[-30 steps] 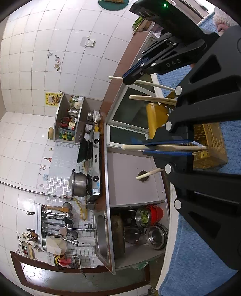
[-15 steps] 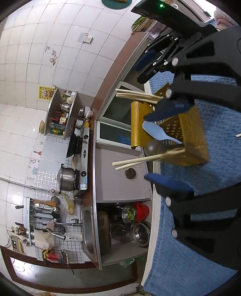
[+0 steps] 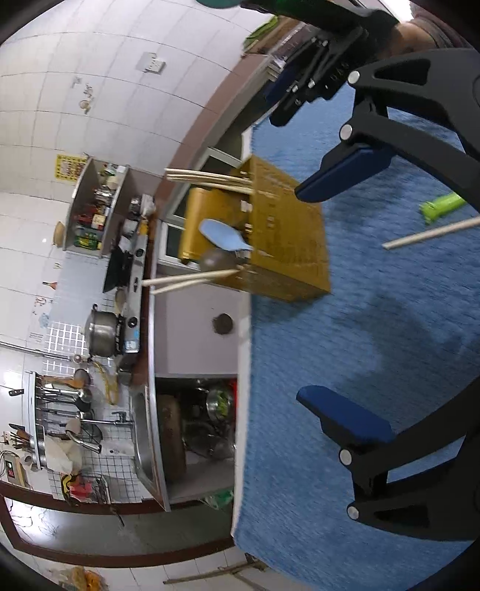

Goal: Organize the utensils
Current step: 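Grasp the green frog-handled fork with the right tool while the left tool grasps the last chopstick, then carry the frog fork with the right tool while the left tool carries the chopstick to the holder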

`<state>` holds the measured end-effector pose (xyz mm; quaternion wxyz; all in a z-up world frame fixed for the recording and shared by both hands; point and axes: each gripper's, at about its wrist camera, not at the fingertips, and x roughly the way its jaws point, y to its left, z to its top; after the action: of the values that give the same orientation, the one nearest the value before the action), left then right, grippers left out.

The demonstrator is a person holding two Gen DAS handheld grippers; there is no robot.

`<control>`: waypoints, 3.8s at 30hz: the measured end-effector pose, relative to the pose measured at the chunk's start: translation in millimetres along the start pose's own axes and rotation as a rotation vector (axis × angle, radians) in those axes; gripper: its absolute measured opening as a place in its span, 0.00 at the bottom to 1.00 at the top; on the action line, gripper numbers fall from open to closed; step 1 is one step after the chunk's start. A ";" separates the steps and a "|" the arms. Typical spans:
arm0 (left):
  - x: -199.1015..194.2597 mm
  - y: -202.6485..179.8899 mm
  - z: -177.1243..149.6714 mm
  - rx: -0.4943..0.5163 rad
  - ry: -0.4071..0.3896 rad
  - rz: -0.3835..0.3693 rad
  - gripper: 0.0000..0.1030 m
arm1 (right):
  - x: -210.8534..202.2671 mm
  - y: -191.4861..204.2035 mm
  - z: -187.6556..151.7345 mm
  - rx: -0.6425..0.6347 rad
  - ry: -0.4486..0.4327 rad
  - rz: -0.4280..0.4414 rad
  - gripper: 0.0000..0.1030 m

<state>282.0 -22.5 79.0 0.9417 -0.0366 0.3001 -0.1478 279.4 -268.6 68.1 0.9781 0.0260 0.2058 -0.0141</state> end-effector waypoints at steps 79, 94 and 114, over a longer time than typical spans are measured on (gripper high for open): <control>87.5 -71.6 -91.3 0.029 0.516 0.049 0.13 | 12.5 -41.7 -89.9 0.125 0.466 -0.011 0.15; 92.2 -67.4 -87.7 0.030 0.502 0.027 0.04 | 10.4 -36.6 -89.0 0.126 0.461 -0.006 0.15; 23.1 -23.7 -34.5 -0.073 0.276 -0.040 0.04 | -3.5 -14.1 -49.8 0.126 0.330 0.060 0.15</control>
<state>273.9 -51.4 41.7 0.8864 -0.0561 0.4311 -0.1591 255.6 -279.7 23.4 0.9274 0.0952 0.3616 0.0066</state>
